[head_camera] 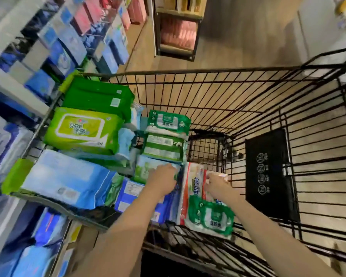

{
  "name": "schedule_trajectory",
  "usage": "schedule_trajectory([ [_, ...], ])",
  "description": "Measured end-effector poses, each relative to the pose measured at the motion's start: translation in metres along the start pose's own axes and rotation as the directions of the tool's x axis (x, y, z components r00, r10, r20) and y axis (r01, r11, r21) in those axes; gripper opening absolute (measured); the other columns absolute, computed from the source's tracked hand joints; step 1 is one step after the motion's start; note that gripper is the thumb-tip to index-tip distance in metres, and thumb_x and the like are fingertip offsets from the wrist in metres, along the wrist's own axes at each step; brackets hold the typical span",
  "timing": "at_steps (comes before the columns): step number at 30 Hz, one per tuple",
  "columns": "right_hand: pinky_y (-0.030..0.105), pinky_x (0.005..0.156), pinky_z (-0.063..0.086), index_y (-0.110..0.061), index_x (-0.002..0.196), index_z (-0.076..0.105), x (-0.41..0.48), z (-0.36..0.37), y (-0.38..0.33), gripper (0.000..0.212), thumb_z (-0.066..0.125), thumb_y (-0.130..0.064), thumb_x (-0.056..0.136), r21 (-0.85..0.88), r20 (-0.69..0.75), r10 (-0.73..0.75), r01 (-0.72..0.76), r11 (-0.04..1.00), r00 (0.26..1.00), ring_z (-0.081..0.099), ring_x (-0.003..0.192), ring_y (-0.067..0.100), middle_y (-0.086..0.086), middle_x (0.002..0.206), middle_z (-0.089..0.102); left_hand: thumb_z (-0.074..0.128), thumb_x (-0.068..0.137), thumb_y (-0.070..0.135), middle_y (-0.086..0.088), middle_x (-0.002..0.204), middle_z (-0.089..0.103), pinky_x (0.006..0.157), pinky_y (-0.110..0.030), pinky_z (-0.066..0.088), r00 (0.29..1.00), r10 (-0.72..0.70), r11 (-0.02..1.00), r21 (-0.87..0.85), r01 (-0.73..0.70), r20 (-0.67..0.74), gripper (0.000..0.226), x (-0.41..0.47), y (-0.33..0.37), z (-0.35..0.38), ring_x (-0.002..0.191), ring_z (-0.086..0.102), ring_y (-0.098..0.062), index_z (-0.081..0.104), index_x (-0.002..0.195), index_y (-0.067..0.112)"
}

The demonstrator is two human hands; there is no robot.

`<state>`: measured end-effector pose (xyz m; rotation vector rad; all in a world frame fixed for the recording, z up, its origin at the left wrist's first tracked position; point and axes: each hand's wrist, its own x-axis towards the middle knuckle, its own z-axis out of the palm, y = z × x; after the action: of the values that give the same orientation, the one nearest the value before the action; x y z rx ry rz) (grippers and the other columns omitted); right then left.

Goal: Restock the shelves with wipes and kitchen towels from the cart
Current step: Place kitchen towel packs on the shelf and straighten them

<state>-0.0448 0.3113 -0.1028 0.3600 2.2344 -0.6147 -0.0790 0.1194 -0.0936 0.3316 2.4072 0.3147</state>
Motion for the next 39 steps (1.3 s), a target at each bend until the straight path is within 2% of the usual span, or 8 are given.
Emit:
schedule_trajectory([
  [5, 0.035, 0.083, 0.050, -0.016, 0.148, 0.021, 0.045, 0.040, -0.004, 0.073, 0.056, -0.044, 0.090, 0.085, 0.077, 0.134, -0.140, 0.986, 0.988, 0.058, 0.107, 0.030, 0.019, 0.135, 0.050, 0.047, 0.093, 0.017, -0.005, 0.159, 0.014, 0.113, -0.051, 0.021, 0.999, 0.031, 0.986, 0.163, -0.036, 0.031, 0.056, 0.042, -0.026, 0.013, 0.143, 0.017, -0.026, 0.030, 0.146, 0.013],
  [9, 0.045, 0.114, 0.026, -0.018, 0.153, -0.001, 0.063, 0.058, -0.023, 0.090, 0.058, -0.045, 0.091, 0.088, -0.025, 0.231, -0.228, 0.970, 0.973, 0.020, 0.143, 0.038, 0.021, 0.154, 0.023, 0.045, 0.095, 0.020, 0.001, 0.160, 0.007, 0.115, -0.050, 0.017, 0.998, 0.065, 0.974, 0.219, -0.062, -0.006, 0.057, 0.057, -0.043, 0.024, 0.144, 0.013, -0.024, 0.024, 0.148, 0.015],
  [15, 0.041, 0.111, 0.027, 0.001, 0.149, -0.009, 0.082, 0.087, -0.043, 0.101, 0.060, -0.043, 0.090, 0.244, -0.158, 0.319, -0.277, 0.930, 0.934, 0.019, 0.142, 0.037, 0.024, 0.156, 0.009, 0.049, 0.093, 0.029, 0.006, 0.158, 0.010, 0.116, -0.048, 0.016, 0.991, 0.115, 0.976, 0.192, -0.101, -0.063, 0.057, 0.061, -0.053, 0.027, 0.143, 0.013, -0.017, 0.029, 0.145, 0.019],
  [21, 0.042, 0.105, 0.037, -0.008, 0.151, -0.003, 0.077, 0.076, -0.031, 0.098, 0.067, -0.030, 0.087, 0.422, -0.178, 0.348, -0.248, 0.872, 0.921, 0.036, 0.130, 0.037, 0.017, 0.147, 0.027, 0.048, 0.093, 0.030, 0.007, 0.157, 0.012, 0.118, -0.045, 0.012, 0.989, 0.127, 0.978, 0.178, -0.113, -0.071, 0.057, 0.063, -0.055, 0.025, 0.142, 0.013, -0.015, 0.029, 0.146, 0.019],
  [26, 0.040, 0.089, 0.046, -0.020, 0.143, 0.017, 0.060, 0.049, -0.026, 0.088, 0.075, -0.022, 0.078, 0.473, -0.255, 0.290, -0.142, 0.869, 0.923, 0.047, 0.118, 0.029, 0.005, 0.136, 0.038, 0.047, 0.094, 0.031, 0.004, 0.157, 0.015, 0.117, -0.044, 0.013, 0.993, 0.110, 0.985, 0.139, -0.103, -0.046, 0.056, 0.059, -0.050, 0.022, 0.142, 0.016, -0.017, 0.030, 0.146, 0.017],
  [30, 0.033, 0.092, 0.042, -0.017, 0.141, 0.020, 0.042, 0.019, -0.022, 0.089, 0.078, -0.015, 0.073, 0.495, -0.349, 0.162, 0.035, 0.868, 0.923, 0.048, 0.120, 0.024, 0.001, 0.130, 0.044, 0.052, 0.095, 0.033, 0.002, 0.157, 0.018, 0.113, -0.039, 0.024, 1.000, 0.024, 0.989, -0.149, -0.026, -0.016, 0.066, 0.060, -0.037, 0.002, 0.140, 0.026, -0.020, 0.022, 0.150, 0.015],
  [33, 0.032, 0.088, 0.047, -0.029, 0.134, 0.025, 0.024, -0.001, -0.019, 0.088, 0.082, -0.016, 0.068, 0.534, -0.325, 0.051, 0.139, 0.834, 0.944, 0.055, 0.113, 0.015, -0.005, 0.124, 0.053, 0.063, 0.089, 0.039, 0.001, 0.158, 0.017, 0.115, -0.038, 0.025, 0.992, 0.088, 0.951, -0.289, -0.109, -0.087, 0.081, 0.062, -0.026, -0.019, 0.141, 0.026, -0.020, 0.018, 0.152, 0.012],
  [39, 0.040, 0.095, 0.049, -0.028, 0.146, 0.022, 0.011, -0.034, -0.030, 0.102, 0.085, -0.016, 0.065, 0.478, -0.244, -0.161, 0.263, 0.838, 0.956, 0.057, 0.109, 0.012, -0.007, 0.122, 0.058, 0.078, 0.070, 0.048, 0.005, 0.160, 0.009, 0.119, -0.042, 0.011, 0.946, 0.304, 0.944, -0.101, -0.315, -0.112, 0.112, 0.061, -0.006, -0.080, 0.145, 0.012, -0.016, 0.007, 0.153, 0.021],
])
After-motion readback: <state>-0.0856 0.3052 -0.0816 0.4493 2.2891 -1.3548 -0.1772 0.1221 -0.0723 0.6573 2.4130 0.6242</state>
